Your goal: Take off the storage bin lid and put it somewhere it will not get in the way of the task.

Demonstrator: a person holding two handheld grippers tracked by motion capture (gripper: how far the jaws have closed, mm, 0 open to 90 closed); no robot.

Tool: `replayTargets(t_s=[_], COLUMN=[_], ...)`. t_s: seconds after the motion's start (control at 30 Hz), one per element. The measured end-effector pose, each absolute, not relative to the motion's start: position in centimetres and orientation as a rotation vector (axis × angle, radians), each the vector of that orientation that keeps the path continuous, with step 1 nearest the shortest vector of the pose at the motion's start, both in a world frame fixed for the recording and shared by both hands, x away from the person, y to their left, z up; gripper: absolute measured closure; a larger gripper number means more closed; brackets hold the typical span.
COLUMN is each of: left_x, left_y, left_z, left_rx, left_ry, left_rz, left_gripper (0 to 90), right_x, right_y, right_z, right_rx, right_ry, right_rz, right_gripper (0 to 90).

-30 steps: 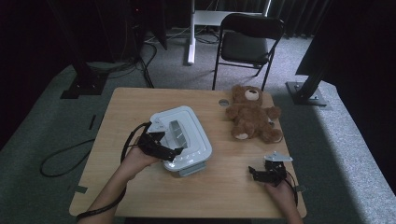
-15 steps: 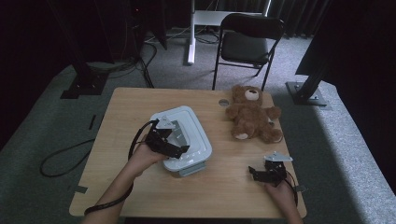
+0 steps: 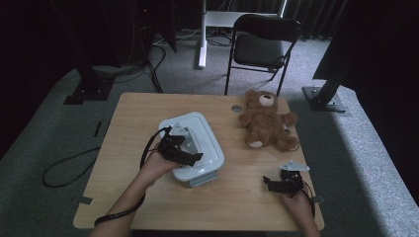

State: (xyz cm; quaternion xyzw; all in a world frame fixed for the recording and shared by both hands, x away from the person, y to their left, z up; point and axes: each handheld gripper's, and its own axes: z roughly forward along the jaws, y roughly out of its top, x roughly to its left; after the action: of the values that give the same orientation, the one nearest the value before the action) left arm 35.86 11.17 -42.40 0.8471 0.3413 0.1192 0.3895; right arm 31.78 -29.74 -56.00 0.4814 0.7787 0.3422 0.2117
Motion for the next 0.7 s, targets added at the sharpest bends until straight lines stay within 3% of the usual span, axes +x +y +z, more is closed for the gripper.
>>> replayTargets(t_s=[0.07,0.13,0.23,0.37,0.7], left_x=[35.81,35.70,35.54,35.35,35.45], left_y=[10.95,10.86,10.54,10.66,11.32], left_z=[-42.52,-42.51,-42.56,-42.63,-42.77], left_rx=[2.154,2.154,2.159,2.135,2.059], left_ry=[0.866,0.853,0.866,0.867,0.872], left_rz=[0.299,0.316,0.376,0.388,0.300], left_gripper=[6.7,15.9,17.7,27.7,44.7], right_x=[31.78,31.78,31.78,31.78,31.77], right_y=[-29.74,-29.74,-29.74,-29.74,-29.74], right_z=[-56.00,-56.00,-56.00,-56.00,-56.00], right_rx=[1.338,1.338,1.337,1.337,1.337], right_ry=[2.163,2.163,2.163,2.163,2.163], right_rz=[0.950,0.950,0.950,0.950,0.950], right_gripper=[12.5,12.5,12.5,12.5,12.6])
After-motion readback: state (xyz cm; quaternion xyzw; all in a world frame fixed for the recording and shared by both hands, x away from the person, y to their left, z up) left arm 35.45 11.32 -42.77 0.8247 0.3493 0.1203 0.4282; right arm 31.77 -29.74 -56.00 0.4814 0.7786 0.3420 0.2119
